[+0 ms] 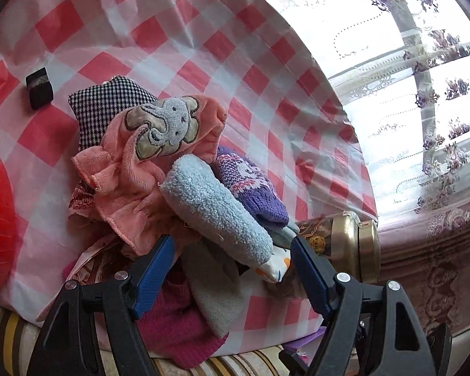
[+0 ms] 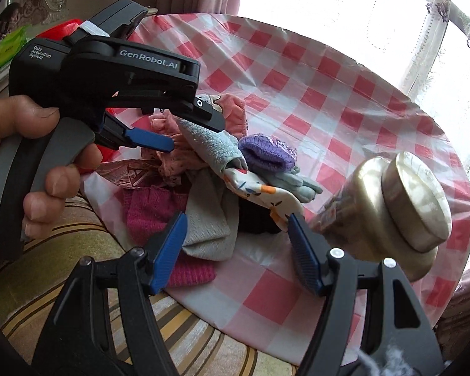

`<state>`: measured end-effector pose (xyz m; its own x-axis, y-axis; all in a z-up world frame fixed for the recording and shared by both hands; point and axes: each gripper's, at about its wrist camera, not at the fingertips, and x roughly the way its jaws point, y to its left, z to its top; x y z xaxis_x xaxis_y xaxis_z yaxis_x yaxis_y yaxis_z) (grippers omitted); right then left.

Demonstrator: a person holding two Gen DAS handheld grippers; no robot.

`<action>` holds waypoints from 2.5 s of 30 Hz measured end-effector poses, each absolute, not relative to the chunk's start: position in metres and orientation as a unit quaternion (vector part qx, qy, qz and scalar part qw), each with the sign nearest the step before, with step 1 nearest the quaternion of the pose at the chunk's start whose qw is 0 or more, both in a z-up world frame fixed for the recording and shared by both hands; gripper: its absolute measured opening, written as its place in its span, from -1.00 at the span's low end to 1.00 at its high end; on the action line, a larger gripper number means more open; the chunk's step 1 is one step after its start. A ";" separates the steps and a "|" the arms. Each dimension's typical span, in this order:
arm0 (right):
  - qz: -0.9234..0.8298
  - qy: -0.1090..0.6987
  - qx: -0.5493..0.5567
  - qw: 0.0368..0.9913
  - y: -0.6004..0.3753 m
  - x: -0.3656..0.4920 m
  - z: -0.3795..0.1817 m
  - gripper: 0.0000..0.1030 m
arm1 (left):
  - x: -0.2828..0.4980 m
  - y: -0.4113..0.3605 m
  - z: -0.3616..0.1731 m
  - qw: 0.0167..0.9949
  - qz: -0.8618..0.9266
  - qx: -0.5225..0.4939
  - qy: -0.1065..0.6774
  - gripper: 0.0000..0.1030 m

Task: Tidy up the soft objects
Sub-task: 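Move both tools back over the pile of soft items, then grasp the floral cloth with the right tool while the left tool grasps the blue sock, then release the floral cloth into the box with the right tool, left tool holding the sock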

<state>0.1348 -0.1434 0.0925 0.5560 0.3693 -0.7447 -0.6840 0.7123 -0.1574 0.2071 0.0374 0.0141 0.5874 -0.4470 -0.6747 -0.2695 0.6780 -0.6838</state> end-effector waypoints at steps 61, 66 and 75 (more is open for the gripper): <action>0.250 0.374 -0.032 0.893 -0.313 0.084 0.146 -0.65 | 0.135 0.009 0.045 0.831 -0.103 -0.377 0.395 -0.68; 0.179 0.392 -0.018 0.902 -0.373 0.063 0.140 -0.65 | 0.128 -0.013 0.055 0.834 -0.125 -0.364 0.396 -0.68; 0.128 0.435 0.052 0.890 -0.454 0.032 0.115 -0.65 | 0.122 -0.066 0.067 0.831 -0.170 -0.333 0.412 -0.68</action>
